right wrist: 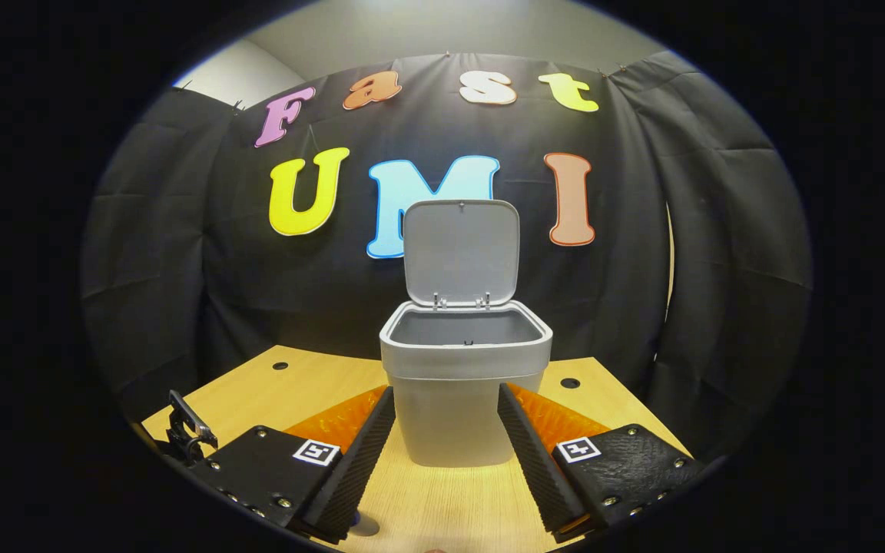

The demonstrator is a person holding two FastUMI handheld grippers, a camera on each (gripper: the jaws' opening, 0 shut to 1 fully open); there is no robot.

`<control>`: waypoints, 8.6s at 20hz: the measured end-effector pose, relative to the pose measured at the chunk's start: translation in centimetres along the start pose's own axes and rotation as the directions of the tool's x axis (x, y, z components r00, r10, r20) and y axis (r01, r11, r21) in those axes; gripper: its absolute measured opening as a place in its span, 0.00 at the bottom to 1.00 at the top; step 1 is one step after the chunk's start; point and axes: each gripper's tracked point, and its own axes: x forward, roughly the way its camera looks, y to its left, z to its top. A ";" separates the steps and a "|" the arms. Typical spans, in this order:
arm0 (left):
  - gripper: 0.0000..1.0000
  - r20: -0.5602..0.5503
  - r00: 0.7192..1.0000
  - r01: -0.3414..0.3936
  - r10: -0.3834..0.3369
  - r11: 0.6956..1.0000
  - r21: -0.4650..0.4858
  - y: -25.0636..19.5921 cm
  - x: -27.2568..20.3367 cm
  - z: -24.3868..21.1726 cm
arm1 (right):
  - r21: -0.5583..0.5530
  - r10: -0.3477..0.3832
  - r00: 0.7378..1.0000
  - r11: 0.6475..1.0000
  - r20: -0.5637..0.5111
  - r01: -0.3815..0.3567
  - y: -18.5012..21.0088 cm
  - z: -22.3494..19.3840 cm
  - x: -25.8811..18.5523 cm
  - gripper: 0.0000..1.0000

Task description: Press the lid of the desktop garbage bin to open it, pick up the crumpled paper on the desktop and throw it into the bin, then pick up the pop can on the desktop and drop it into the bin, and finally close the garbage bin lid.

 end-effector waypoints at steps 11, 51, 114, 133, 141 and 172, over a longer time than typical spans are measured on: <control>0.14 0.213 0.977 -0.010 0.017 0.999 -0.035 -1.4 -4.2 10.4 | -0.004 0.013 1.000 1.000 0.016 -0.013 -1.6 0.5 -0.2 0.87; 0.24 0.628 0.739 0.199 -0.242 0.970 0.139 -22.0 -2.6 43.9 | 0.018 -0.170 0.985 0.985 -0.031 0.171 -11.7 -1.2 -1.2 0.88; 0.95 0.680 0.733 0.072 -0.007 0.995 -0.068 -3.8 -14.1 35.1 | -0.029 0.297 0.702 0.911 -0.647 -0.412 12.6 -22.2 -1.8 0.93; 0.95 0.664 0.748 0.086 -0.004 0.992 -0.092 -3.7 -14.4 33.6 | 0.084 0.280 0.833 0.958 -0.477 -0.274 7.5 -13.5 -1.1 0.82; 0.95 0.663 0.748 0.104 -0.024 0.991 -0.081 -5.1 -14.7 32.9 | 0.126 0.247 0.927 0.968 -0.281 -0.219 4.7 -4.1 0.1 0.82; 0.95 0.661 0.750 0.105 -0.026 0.991 -0.080 -6.4 -15.3 32.2 | 0.018 0.139 0.990 0.990 0.002 -0.139 1.7 7.0 10.3 0.82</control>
